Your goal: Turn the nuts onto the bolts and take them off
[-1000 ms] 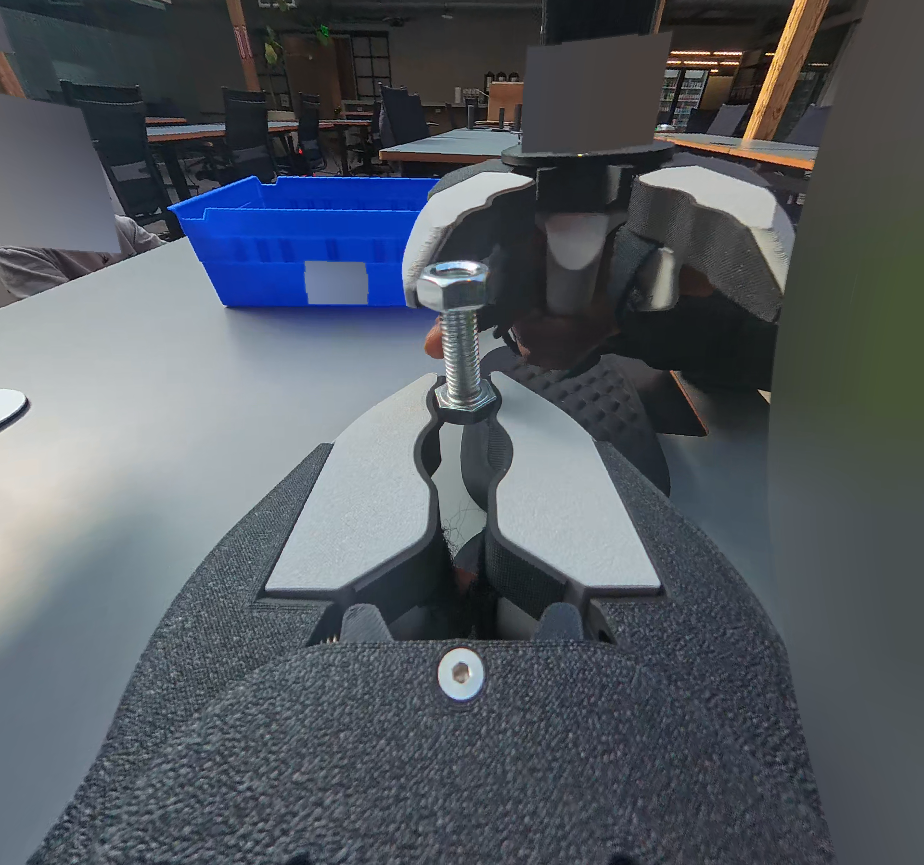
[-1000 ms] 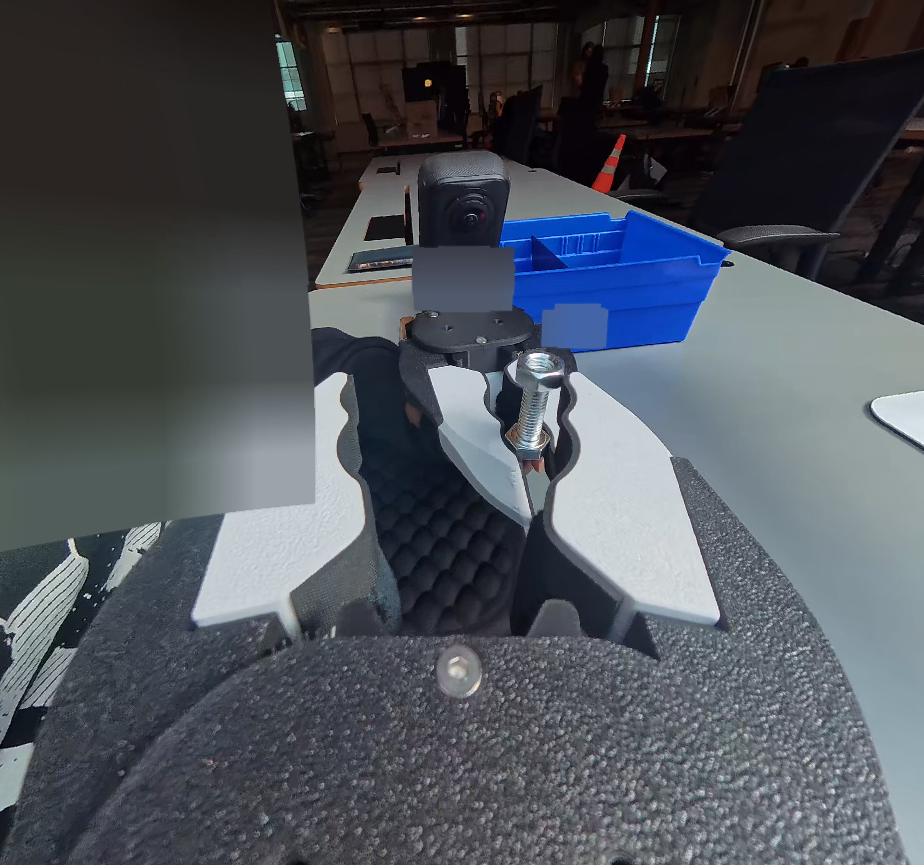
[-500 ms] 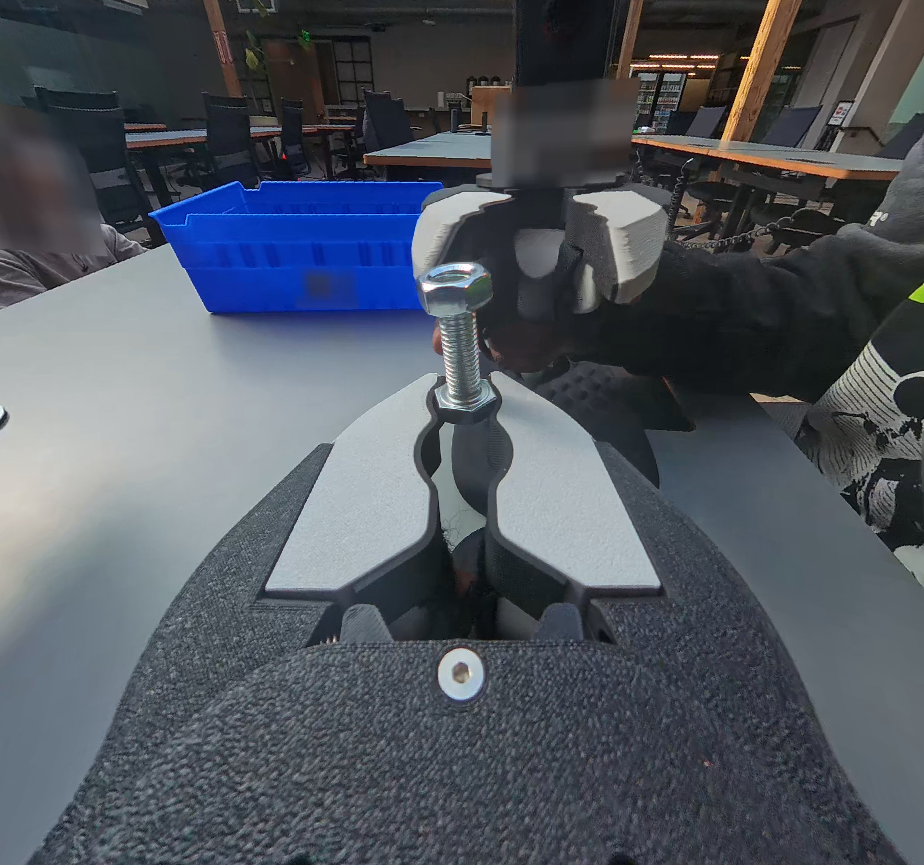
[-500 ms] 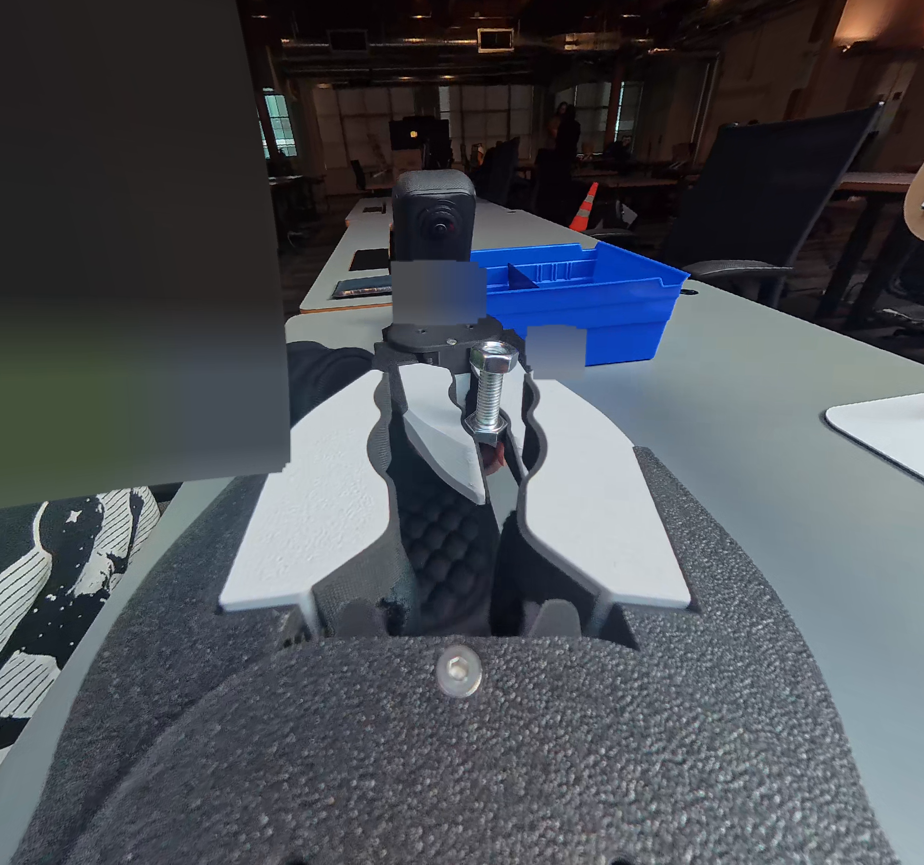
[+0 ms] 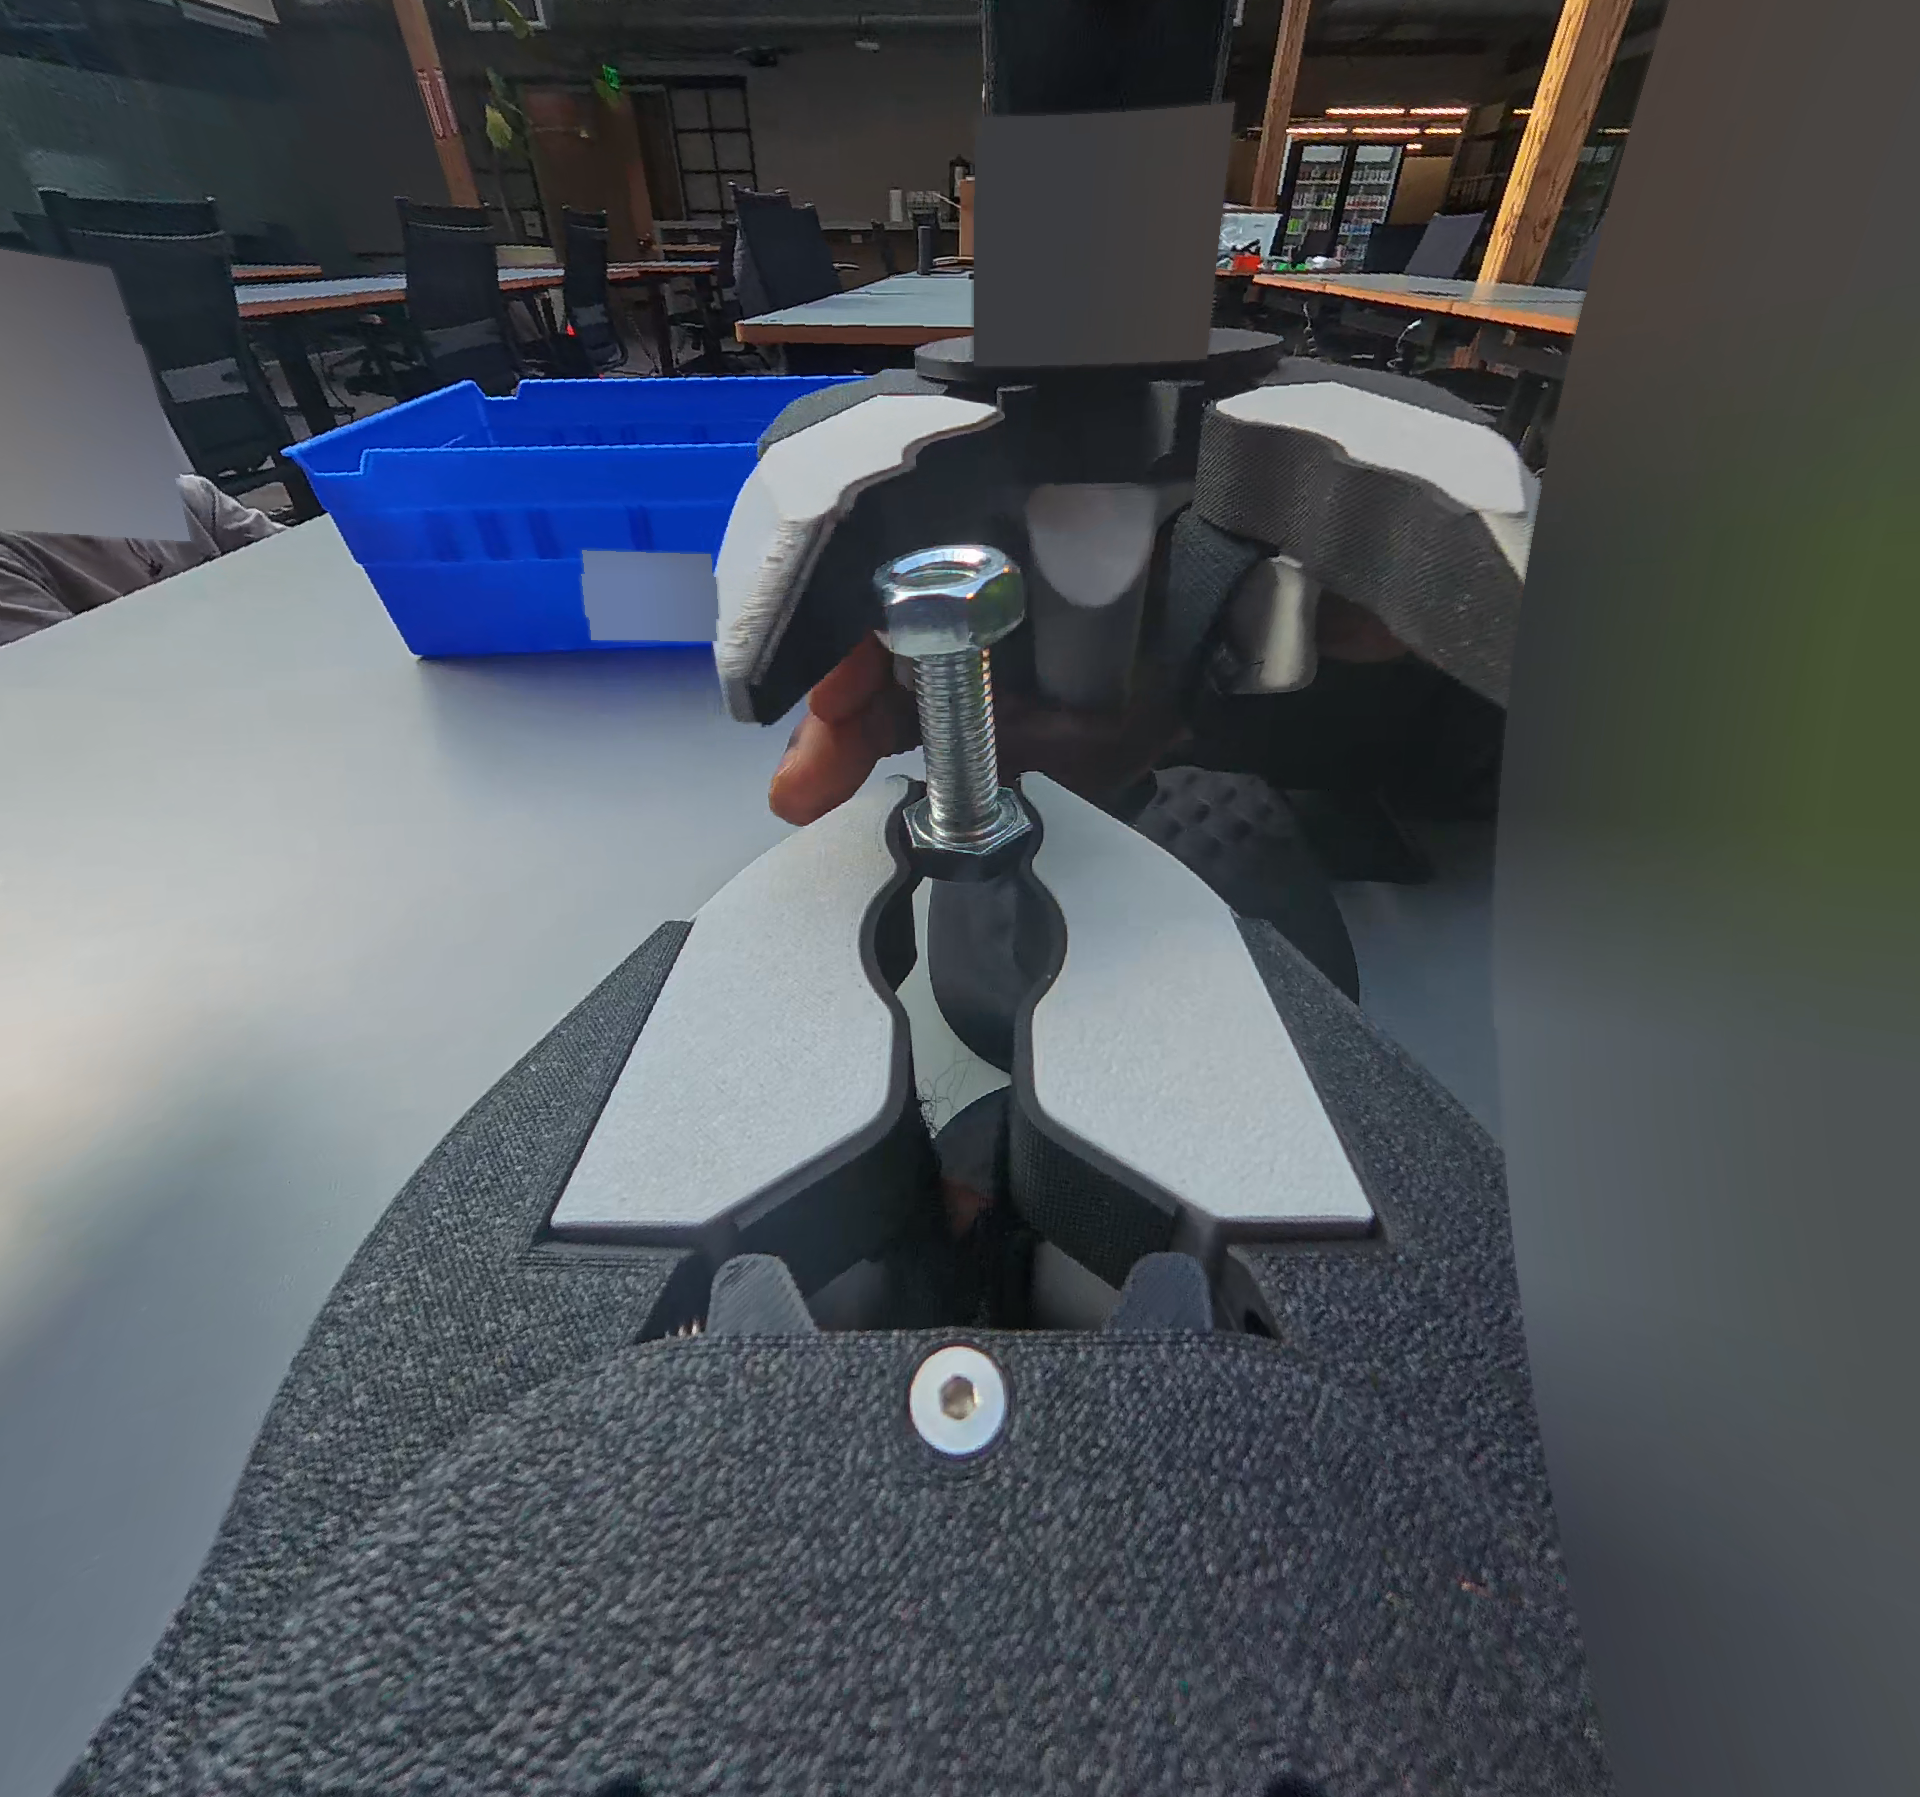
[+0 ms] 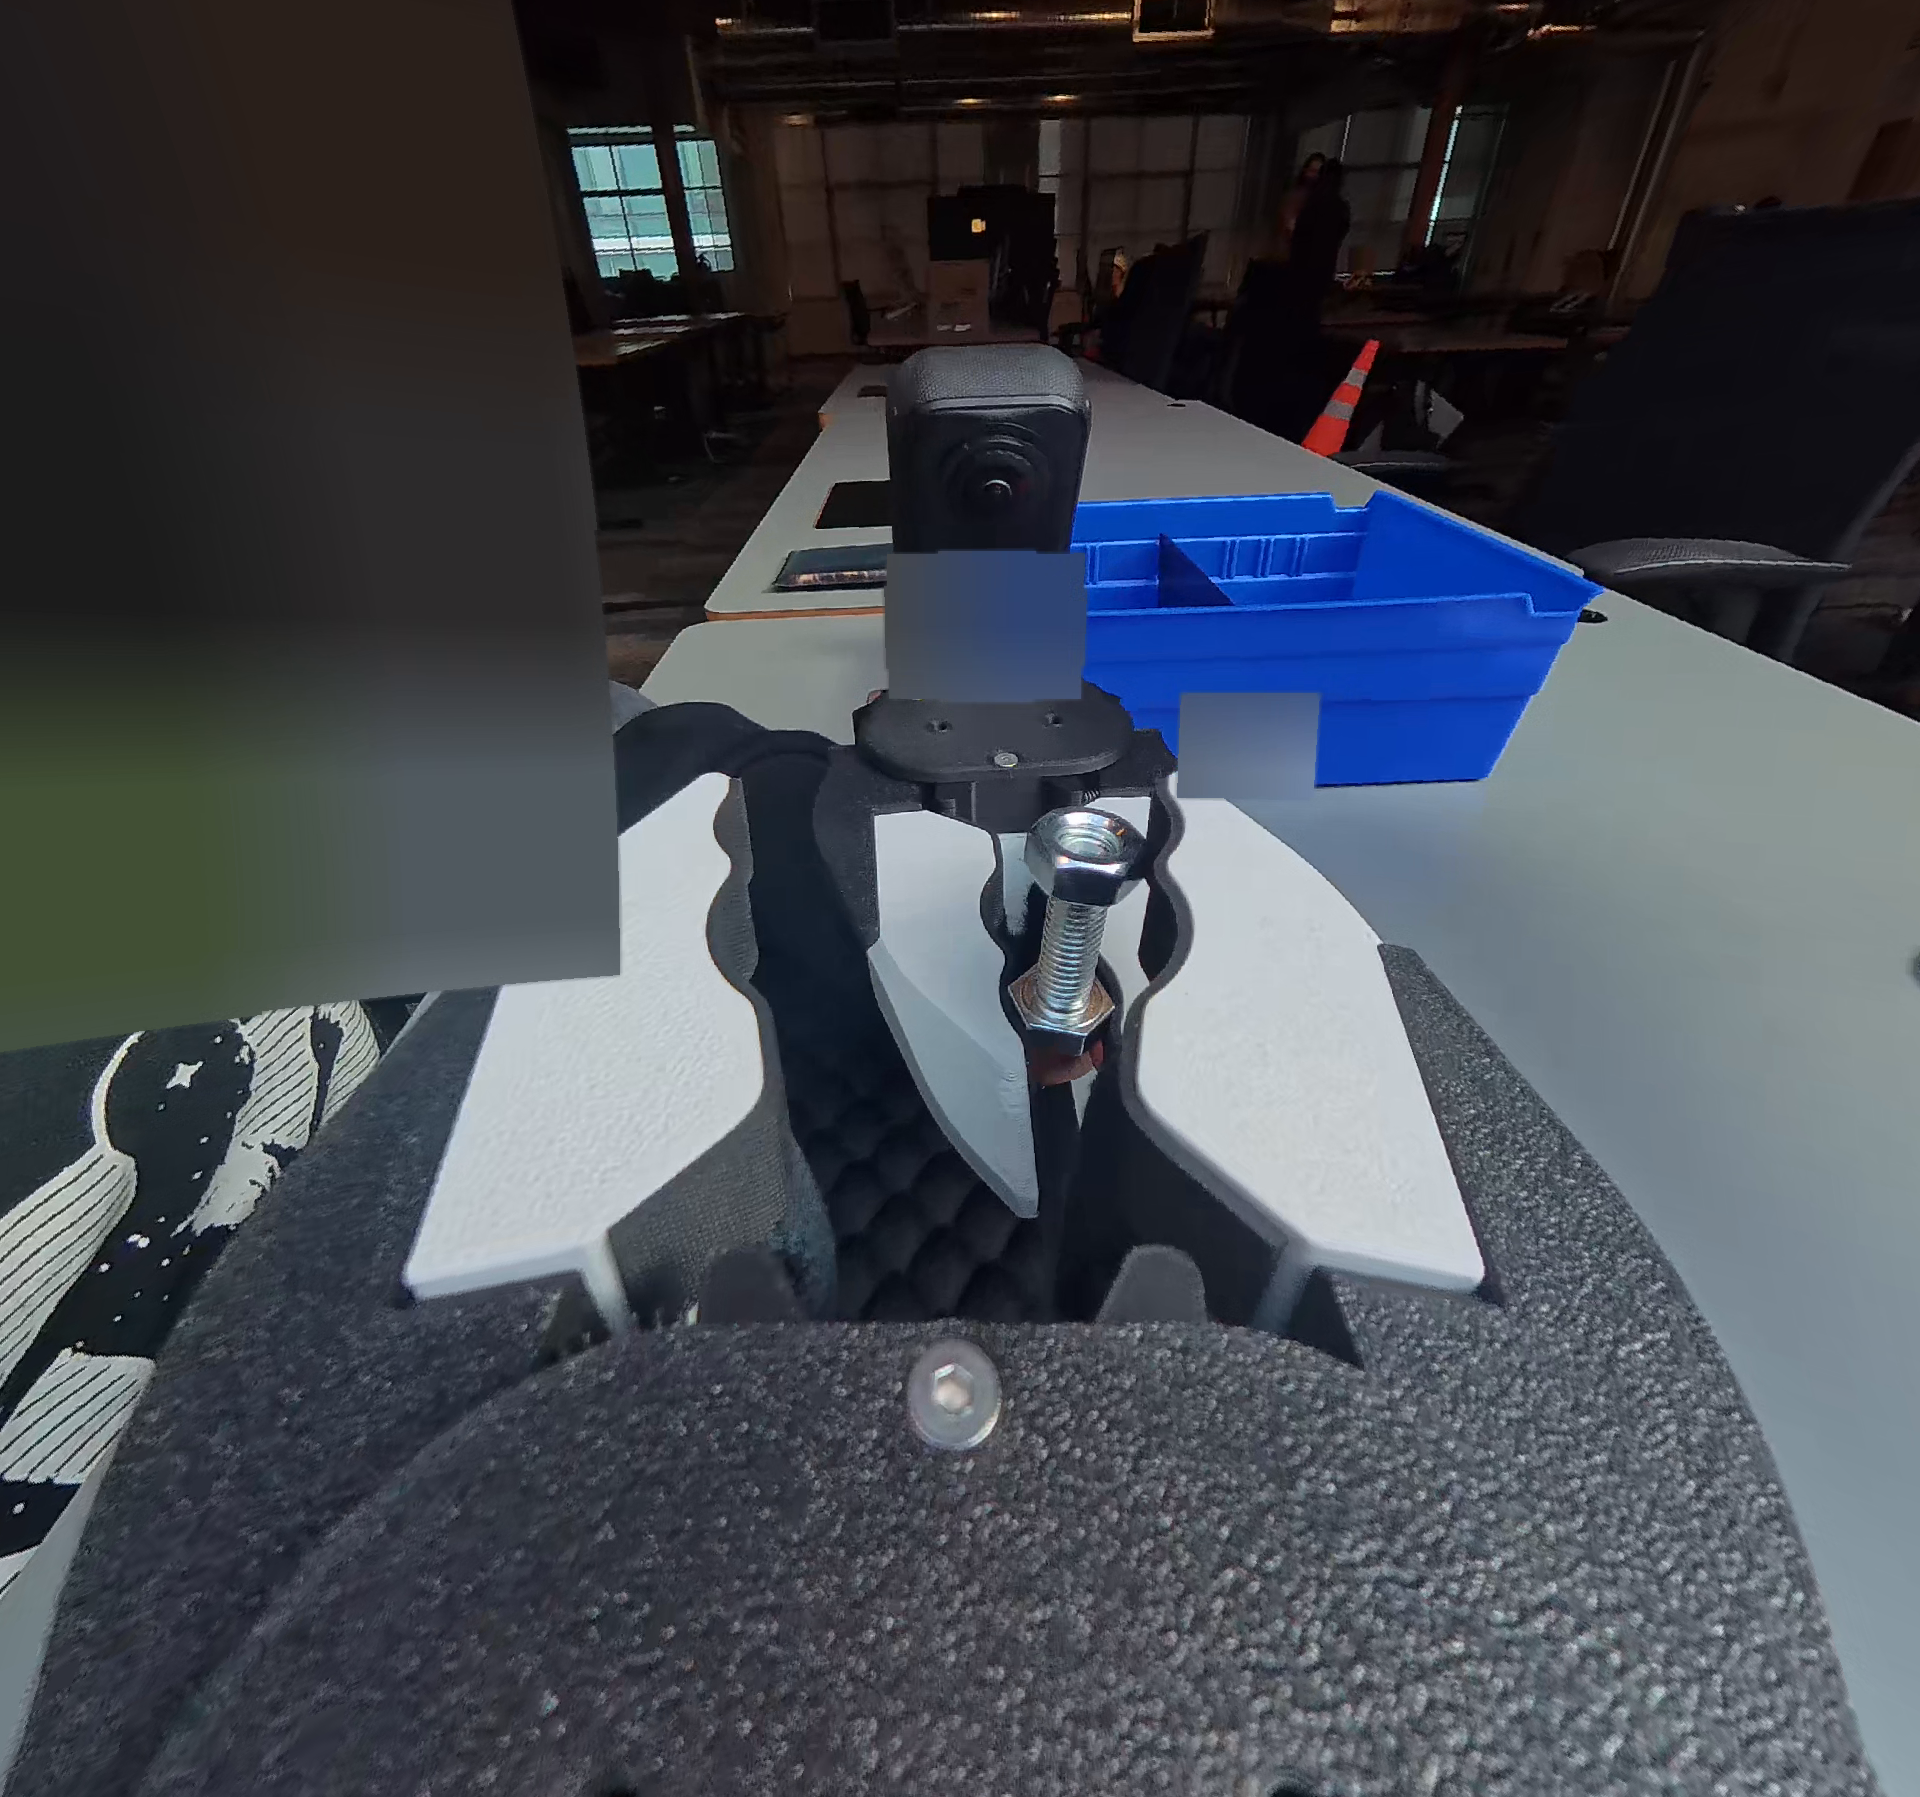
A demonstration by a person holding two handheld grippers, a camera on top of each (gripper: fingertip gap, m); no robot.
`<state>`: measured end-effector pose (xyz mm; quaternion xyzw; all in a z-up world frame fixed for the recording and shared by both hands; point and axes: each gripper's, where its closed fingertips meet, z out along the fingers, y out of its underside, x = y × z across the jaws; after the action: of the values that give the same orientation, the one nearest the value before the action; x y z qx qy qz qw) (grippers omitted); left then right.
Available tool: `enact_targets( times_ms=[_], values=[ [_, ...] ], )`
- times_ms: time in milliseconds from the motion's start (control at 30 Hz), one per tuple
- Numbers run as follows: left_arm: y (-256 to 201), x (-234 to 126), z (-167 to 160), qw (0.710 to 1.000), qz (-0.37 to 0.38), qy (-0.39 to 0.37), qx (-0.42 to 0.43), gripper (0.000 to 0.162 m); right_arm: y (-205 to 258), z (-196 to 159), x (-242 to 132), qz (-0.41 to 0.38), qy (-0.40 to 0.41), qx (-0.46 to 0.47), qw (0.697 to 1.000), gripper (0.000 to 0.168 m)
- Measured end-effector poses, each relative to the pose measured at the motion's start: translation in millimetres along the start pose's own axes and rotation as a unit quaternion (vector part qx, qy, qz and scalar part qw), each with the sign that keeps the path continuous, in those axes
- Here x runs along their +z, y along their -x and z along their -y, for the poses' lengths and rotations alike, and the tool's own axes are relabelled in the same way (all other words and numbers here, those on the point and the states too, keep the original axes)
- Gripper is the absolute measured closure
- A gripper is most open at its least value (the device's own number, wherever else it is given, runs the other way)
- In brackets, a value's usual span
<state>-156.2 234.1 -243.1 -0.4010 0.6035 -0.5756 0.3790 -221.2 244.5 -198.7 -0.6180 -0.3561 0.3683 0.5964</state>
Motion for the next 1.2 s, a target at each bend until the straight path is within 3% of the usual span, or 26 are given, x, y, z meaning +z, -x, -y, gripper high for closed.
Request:
enact_targets(
  times_ms=[300, 367, 467, 533, 667, 867, 1200],
  values=[
    [0.1, -0.5, 0.8, 1.000, 0.001, -0.002, -0.001, 0.148, -1.3, -0.3, -21.3, -0.034, -0.011, 0.008, 0.999, 0.109],
    [-0.3, -0.4, 0.8, 1.000, 0.001, -0.002, 0.001, 0.148, -0.7, -0.9, -27.4, -0.041, -0.012, 0.006, 0.999, 0.116],
    [-0.1, -0.7, 1.2, 1.000, 0.001, -0.003, 0.000, 0.148, 5.3, -1.7, -36.4, -0.033, -0.015, 0.001, 0.999, 0.148],
    [-0.1, -0.9, 1.6, 1.000, 0.001, -0.004, -0.001, 0.148, 5.9, -2.6, -40.9, -0.035, -0.017, 0.003, 0.999, 0.156],
    [-0.7, -0.6, 1.4, 1.000, 0.001, -0.002, 0.002, 0.148, -0.7, -0.6, -44.6, -0.048, -0.028, 0.009, 0.998, 0.145],
    [-1.0, -0.6, 1.6, 1.000, 0.000, -0.002, 0.004, 0.148, -8.7, -3.4, -29.3, -0.043, -0.011, 0.012, 0.999, 0.110],
    [-1.5, -0.5, 1.3, 1.000, -0.003, -0.001, 0.003, 0.148, -5.7, -0.5, 2.0, -0.004, 0.006, -0.001, 1.000, 0.105]
  ],
)
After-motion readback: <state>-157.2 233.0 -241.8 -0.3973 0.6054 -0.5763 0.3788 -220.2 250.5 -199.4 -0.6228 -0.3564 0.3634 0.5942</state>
